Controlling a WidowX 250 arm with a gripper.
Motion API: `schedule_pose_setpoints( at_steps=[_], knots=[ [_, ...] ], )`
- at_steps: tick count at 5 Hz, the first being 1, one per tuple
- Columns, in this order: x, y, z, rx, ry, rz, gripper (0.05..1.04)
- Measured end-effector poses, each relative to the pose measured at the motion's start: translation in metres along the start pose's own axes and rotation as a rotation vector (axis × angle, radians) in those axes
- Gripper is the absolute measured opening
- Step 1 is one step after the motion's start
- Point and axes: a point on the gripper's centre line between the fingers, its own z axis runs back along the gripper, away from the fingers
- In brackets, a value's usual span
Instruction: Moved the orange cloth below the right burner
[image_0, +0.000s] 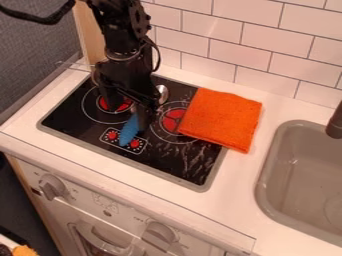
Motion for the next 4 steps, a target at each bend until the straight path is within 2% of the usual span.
schedule_pose_setpoints(
  at_steps=[1,2,3,4],
  knots=[
    [-0.002,-0.003,-0.007,-0.016,0.022,0.007,1.001],
    [0.015,-0.035,-0.001,-0.067,-0.001,-0.019,1.001],
    [0.045,-0.069,0.006,-0.082,-0.033,-0.056,1.001],
    [0.074,-0.088,0.004,-0.089,-0.068,-0.05,1.001]
  ],
)
